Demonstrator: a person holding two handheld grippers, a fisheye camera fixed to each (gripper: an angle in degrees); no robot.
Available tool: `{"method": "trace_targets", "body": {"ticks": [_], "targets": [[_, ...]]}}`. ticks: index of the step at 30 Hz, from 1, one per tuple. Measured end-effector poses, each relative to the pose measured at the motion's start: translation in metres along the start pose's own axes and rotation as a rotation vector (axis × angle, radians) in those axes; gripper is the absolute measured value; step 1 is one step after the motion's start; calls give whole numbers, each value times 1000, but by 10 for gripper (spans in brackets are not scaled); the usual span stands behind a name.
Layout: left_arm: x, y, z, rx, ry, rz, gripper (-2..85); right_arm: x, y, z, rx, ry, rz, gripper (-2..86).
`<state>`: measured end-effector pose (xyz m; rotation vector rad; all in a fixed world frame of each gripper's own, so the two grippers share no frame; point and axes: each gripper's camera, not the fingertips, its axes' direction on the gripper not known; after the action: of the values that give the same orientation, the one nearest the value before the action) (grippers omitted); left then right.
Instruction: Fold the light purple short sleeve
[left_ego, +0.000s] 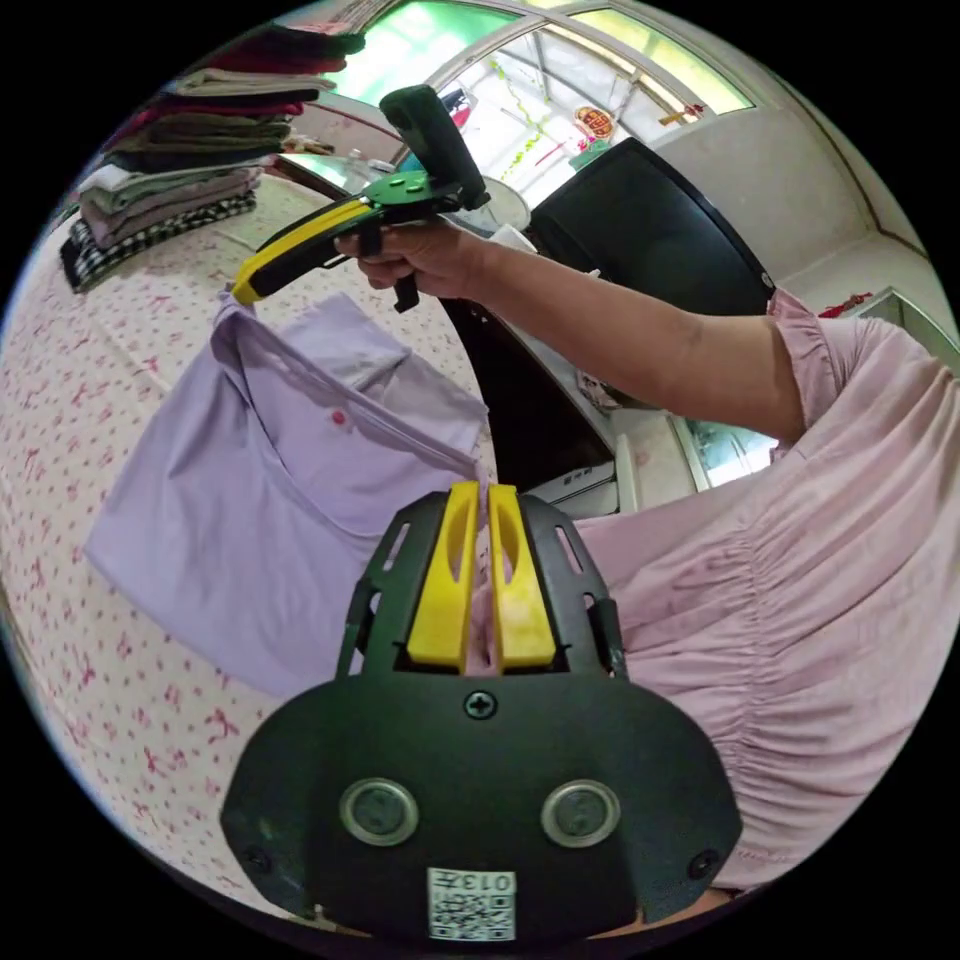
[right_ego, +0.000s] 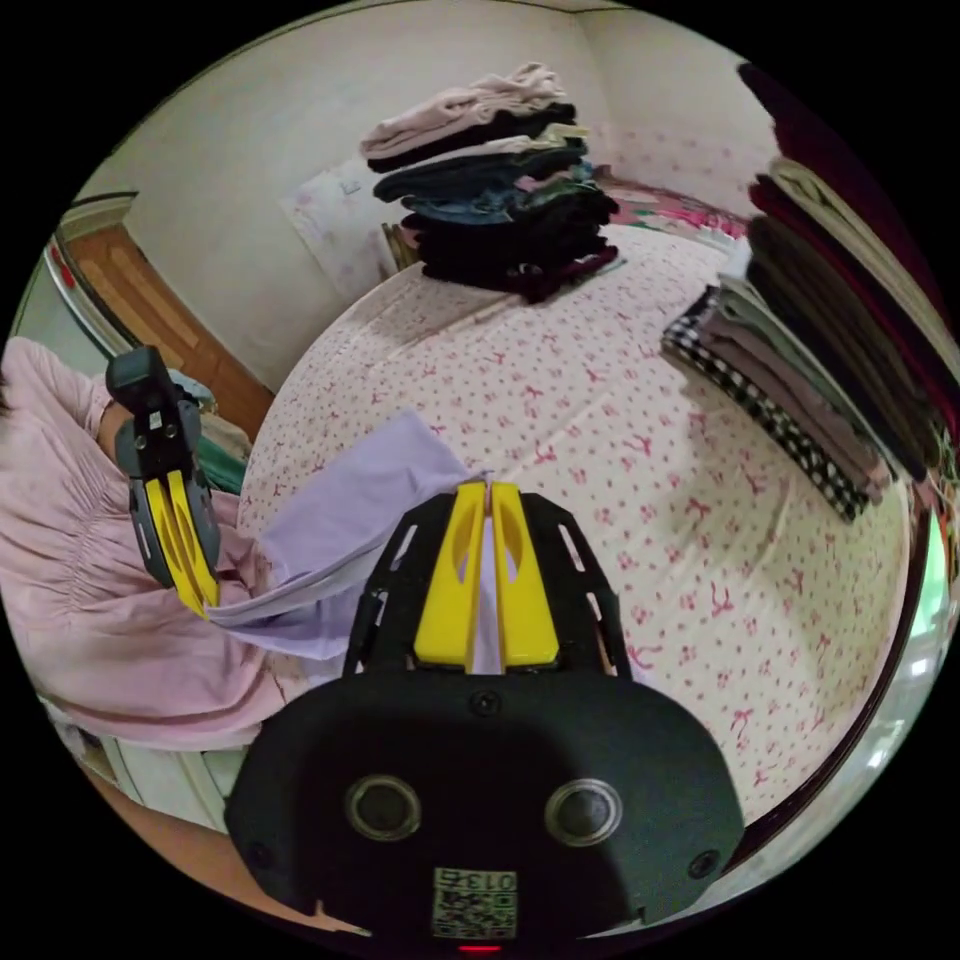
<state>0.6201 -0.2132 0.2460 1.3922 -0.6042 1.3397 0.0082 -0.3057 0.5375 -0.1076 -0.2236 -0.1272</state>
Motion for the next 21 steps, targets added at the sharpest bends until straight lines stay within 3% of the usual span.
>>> {"method": "trace_targets", "body": {"ticks": [11, 21], "targets": [[11, -98, 140, -105, 67, 28, 5, 110, 146, -69, 17, -57, 110, 11], [14, -129, 222, -174, 5, 45, 14, 158, 232, -124, 21, -33, 186, 22]]}}
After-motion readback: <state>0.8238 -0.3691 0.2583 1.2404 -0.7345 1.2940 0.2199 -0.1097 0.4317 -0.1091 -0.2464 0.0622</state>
